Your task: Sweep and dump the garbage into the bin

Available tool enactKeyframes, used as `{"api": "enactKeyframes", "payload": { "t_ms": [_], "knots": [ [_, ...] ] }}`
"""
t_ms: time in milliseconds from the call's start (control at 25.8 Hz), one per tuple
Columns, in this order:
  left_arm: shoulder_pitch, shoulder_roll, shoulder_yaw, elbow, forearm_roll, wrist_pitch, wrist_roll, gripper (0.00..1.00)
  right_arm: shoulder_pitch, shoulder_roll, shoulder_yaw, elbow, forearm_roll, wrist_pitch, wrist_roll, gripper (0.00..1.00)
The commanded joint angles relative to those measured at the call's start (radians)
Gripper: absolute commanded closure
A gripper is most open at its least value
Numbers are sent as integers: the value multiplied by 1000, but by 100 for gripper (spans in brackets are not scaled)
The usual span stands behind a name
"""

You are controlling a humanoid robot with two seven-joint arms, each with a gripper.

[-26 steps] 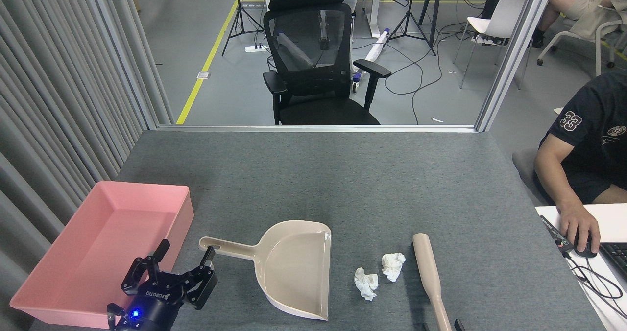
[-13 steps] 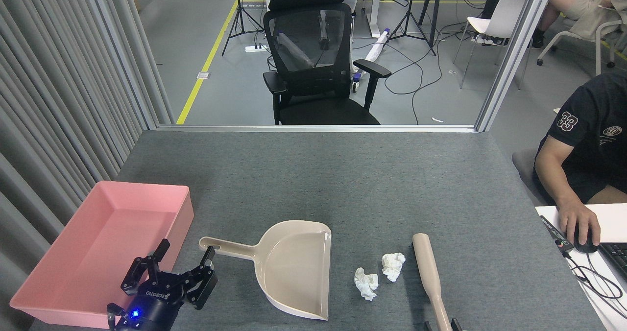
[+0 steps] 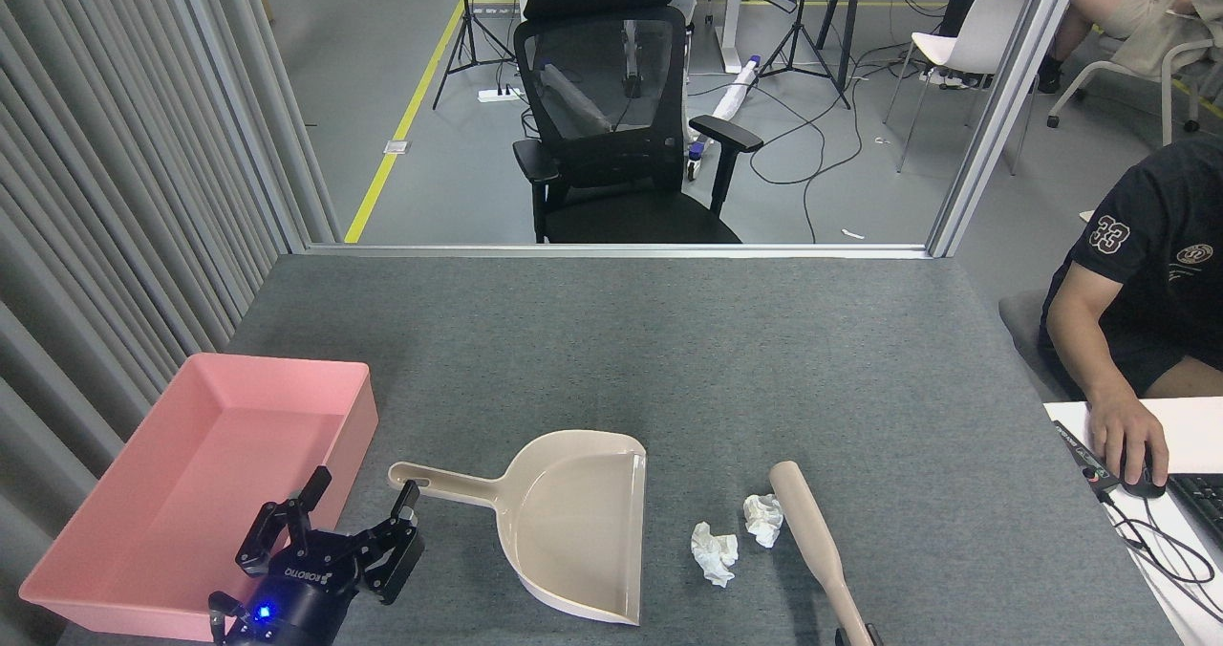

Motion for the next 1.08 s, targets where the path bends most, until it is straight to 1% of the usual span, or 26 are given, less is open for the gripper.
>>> {"api": "enactKeyframes", "payload": {
  "t_ms": [0, 77, 155, 232, 271, 619, 774, 929, 1045],
  "knots": [
    [0, 0, 0, 0, 0, 2, 0, 1, 0, -1, 0, 0, 0, -1, -1, 82],
    [0, 0, 0, 0, 0, 0, 0, 1, 0, 1, 0, 0, 0, -3, -1, 82],
    [0, 0, 0, 0, 0, 0, 0, 1, 3, 1, 0, 0, 0, -4, -4, 88],
    [0, 0, 0, -2, 0, 0, 0, 1, 3, 1, 0, 0, 0, -11, -9, 99],
    [0, 0, 0, -6, 0, 2, 0, 1, 5, 1, -2, 0, 0, -12, -12, 100],
    [0, 0, 0, -5, 0, 0, -2, 1, 26, 14, -2, 0, -18, -14, -38, 100],
    [-2, 3, 0, -5, 2, 0, -3, 1, 41, 28, -2, -1, -41, -14, -43, 100],
    [-2, 5, -2, -2, 2, 0, -5, 1, 58, 34, 3, -1, -92, -14, -58, 100],
    [-2, 6, -2, -3, 2, 0, -8, 1, 60, 34, 60, -1, -144, -4, -64, 100]
  ]
}}
